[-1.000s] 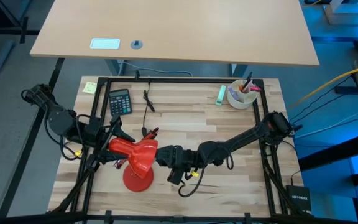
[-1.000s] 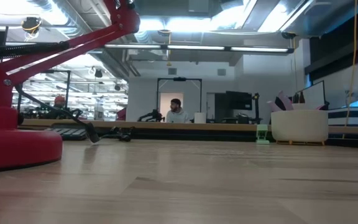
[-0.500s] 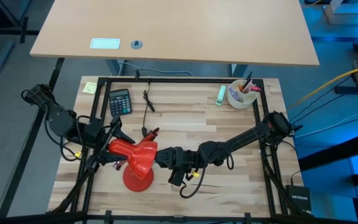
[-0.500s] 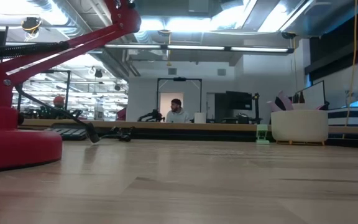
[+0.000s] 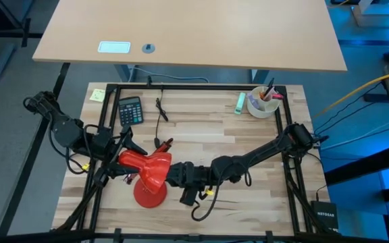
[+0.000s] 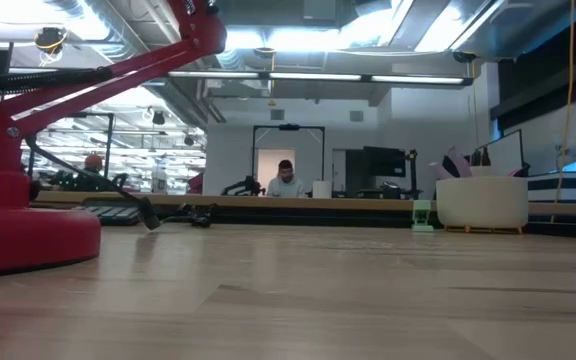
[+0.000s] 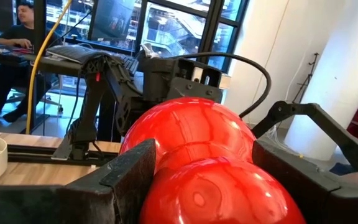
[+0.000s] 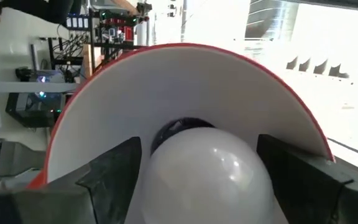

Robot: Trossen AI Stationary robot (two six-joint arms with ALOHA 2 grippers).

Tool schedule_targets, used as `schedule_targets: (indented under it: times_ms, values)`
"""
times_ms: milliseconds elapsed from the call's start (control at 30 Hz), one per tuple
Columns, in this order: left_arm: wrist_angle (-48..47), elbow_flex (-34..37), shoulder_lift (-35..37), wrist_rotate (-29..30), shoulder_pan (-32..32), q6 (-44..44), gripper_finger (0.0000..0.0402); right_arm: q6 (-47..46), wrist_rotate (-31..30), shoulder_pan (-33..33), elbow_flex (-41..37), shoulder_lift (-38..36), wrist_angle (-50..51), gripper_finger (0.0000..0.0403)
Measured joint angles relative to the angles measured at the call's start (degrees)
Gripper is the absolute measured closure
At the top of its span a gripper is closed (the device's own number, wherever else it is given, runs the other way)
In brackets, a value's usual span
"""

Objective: Screw lightbulb
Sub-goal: Insert the light bulb into the orange desk lamp

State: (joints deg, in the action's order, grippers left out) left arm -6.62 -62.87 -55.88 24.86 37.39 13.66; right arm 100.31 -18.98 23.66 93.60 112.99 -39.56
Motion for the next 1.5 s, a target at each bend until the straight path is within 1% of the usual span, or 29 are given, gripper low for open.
schedule_targets:
  times_ms: [133,300,467,533,667,767,967,1067,1167,1233,1333,1500]
  values:
    - [-0.12,0.0,0.0,-0.08,0.0,0.12,0.0149,0.45,-2.6,0.07,0.33,0.33,0.49,0.0083]
    - [-0.01,0.0,0.04,-0.4,0.02,0.23,0.0149,0.45,-6.5,1.71,0.38,0.33,-0.09,0.0096]
    - [-0.15,0.02,0.11,-0.54,0.04,-0.14,0.0149,0.69,-9.24,1.63,0.38,0.33,0.29,0.0099]
    - [-0.25,0.02,0.13,-0.46,0.02,-0.1,0.0149,0.63,-9.5,1.57,0.38,0.33,0.27,0.0099]
    - [-0.18,0.02,0.13,-0.55,0.06,-0.16,0.0149,0.74,-8.03,1.6,0.38,0.33,0.38,0.01]
    - [-0.21,0.0,0.13,-0.56,0.04,-0.14,0.0149,0.49,-8.81,1.57,0.38,0.33,0.38,0.0103]
    - [-0.3,0.0,0.13,-0.48,0.04,-0.12,0.0149,-4.05,-8.96,1.53,0.37,0.33,0.52,0.0146]
    - [-0.3,0.0,0.13,-0.46,0.04,-0.33,0.0149,-6.33,-8.89,1.53,0.36,0.33,0.54,0.0157]
    - [-0.32,0.0,0.15,-0.37,0.04,-0.28,0.0149,-9.45,-8.9,1.51,0.33,0.33,0.57,0.0153]
    - [-0.32,0.0,0.15,-0.33,0.04,-0.28,0.0149,-13.55,-8.49,1.49,0.33,0.33,0.45,0.0149]
    - [-0.32,0.0,0.15,-0.35,0.04,-0.36,0.0149,-21.98,-8.1,1.5,0.33,0.33,0.17,0.0151]
    - [-0.27,0.0,0.15,-0.65,0.04,-1.6,0.0149,-40.48,-6.2,1.53,0.38,0.33,-1.02,0.0166]
